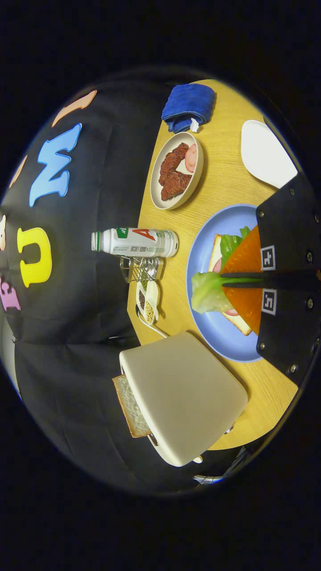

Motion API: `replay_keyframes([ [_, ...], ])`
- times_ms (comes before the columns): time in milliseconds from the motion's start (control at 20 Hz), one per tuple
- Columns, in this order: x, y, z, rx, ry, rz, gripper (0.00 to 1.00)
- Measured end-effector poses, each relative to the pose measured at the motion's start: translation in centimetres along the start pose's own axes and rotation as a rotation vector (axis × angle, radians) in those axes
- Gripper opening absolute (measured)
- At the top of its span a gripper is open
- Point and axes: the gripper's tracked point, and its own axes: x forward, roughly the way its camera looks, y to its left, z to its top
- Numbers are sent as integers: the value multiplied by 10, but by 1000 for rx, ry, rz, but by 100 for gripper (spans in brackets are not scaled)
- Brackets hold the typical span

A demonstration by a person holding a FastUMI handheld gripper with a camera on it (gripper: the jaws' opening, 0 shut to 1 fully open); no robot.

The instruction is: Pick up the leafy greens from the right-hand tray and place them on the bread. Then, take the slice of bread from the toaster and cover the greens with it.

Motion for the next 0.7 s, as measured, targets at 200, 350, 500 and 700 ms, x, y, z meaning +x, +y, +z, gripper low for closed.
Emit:
replay_keyframes([
  [200,0,11,3,30,-7,46,8],
  [350,-2,13,4,3,-11,49,19],
  [500,-8,8,8,-34,-36,12,32],
  [700,-29,1,27,-57,-131,-45,36],
])
